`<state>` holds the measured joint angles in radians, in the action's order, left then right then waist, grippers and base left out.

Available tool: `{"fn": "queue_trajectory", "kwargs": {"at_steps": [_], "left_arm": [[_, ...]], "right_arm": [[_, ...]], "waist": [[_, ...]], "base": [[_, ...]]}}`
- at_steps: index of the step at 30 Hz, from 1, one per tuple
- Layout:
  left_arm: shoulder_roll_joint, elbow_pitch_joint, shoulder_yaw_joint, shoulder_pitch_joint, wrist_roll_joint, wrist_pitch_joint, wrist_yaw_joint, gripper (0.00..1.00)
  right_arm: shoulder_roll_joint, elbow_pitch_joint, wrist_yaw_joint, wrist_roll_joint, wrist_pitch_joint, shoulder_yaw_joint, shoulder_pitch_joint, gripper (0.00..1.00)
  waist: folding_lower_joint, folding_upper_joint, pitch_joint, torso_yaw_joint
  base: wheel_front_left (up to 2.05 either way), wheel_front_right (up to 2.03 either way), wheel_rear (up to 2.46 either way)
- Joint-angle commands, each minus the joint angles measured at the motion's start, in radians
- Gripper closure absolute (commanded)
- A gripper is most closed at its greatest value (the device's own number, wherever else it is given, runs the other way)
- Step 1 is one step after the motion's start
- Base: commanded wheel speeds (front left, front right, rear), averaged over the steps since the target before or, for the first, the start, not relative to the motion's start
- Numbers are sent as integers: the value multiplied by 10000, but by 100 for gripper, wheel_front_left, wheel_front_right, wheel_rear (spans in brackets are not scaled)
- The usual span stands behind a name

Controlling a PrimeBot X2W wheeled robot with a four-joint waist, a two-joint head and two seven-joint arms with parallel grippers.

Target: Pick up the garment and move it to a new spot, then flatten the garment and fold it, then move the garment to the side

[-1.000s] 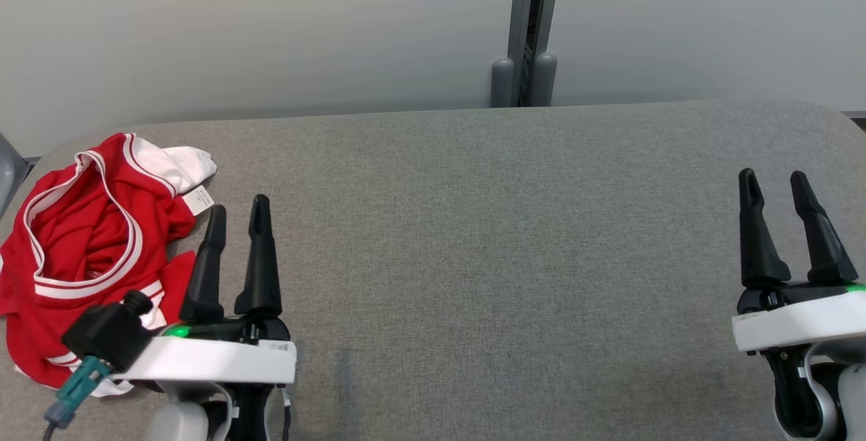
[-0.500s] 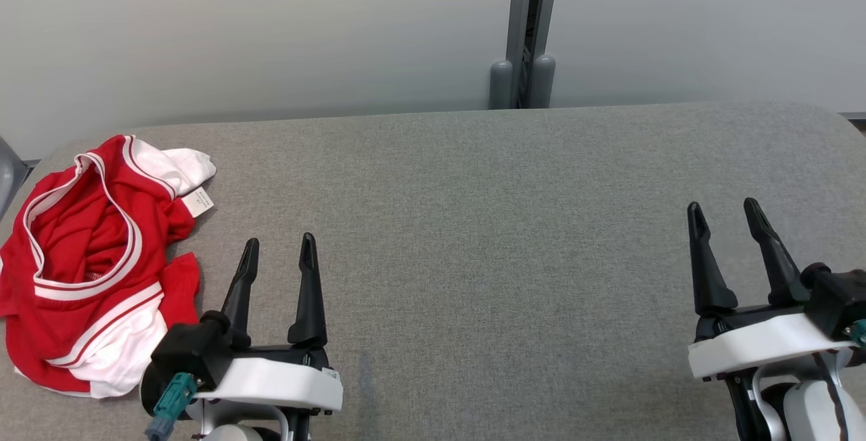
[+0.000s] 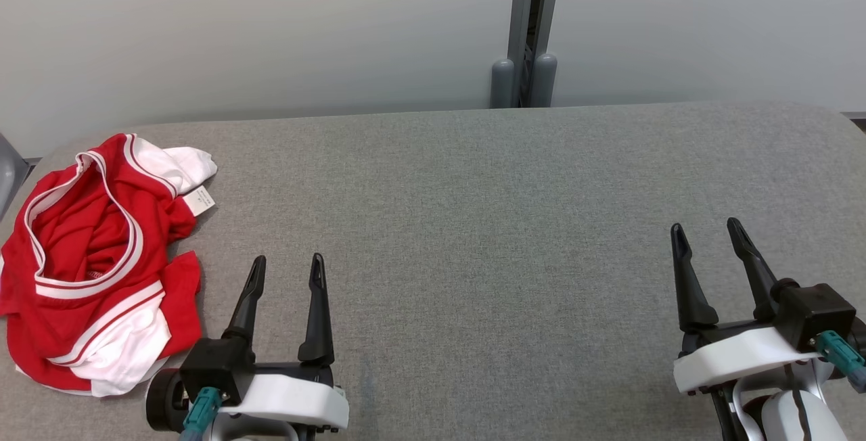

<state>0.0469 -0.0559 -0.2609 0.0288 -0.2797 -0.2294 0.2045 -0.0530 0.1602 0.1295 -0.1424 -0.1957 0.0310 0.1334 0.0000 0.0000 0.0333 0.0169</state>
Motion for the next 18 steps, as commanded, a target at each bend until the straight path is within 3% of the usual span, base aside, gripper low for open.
{"fn": "queue_trajectory", "kwargs": {"at_steps": [1, 18], "left_arm": [[44, -21, 15, 0, 137, -71, 34, 0], [52, -378, 22, -177, 718, -292, -191, 0]], "right_arm": [[-20, 41, 17, 248, -138, -2, 65, 0], [-2, 652, 19, 893, -610, 256, 155, 0]], "waist": [[0, 0, -5, 4], [0, 0, -22, -38]], "base": [[0, 0, 0], [0, 0, 0]]}}
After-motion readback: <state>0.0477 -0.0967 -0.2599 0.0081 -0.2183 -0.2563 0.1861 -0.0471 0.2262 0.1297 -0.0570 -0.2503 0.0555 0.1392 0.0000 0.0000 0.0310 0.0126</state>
